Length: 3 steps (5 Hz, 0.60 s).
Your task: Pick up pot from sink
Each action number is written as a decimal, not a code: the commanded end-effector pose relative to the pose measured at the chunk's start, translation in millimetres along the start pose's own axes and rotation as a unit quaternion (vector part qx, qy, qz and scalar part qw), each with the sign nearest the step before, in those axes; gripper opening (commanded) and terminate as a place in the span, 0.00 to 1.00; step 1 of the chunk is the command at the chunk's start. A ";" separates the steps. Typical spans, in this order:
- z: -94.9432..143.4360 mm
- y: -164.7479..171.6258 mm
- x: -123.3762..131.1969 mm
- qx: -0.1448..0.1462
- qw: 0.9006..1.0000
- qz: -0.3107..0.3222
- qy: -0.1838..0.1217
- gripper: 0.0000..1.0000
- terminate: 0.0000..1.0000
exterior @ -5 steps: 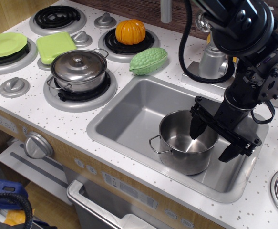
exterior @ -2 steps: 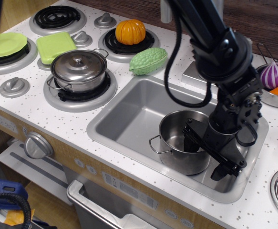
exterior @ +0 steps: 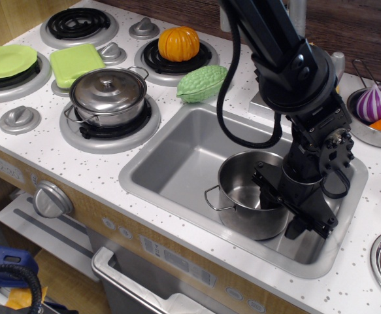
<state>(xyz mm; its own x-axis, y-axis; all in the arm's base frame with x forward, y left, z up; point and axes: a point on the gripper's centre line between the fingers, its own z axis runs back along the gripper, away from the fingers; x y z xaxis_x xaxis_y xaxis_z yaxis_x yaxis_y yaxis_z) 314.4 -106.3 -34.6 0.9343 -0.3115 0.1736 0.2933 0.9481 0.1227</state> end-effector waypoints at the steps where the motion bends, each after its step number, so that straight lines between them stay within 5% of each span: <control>1: -2.6 13.1 -1.1 0.007 1.000 -0.001 -0.006 0.00 0.00; 3: 32.7 28.6 8.9 0.022 0.999 -0.004 0.028 0.00 0.00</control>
<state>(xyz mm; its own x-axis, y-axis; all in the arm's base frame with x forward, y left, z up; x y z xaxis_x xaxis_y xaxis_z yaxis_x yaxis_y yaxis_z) 315.8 -82.1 -9.0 0.9555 -0.2946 0.0123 0.2886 0.9427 0.1672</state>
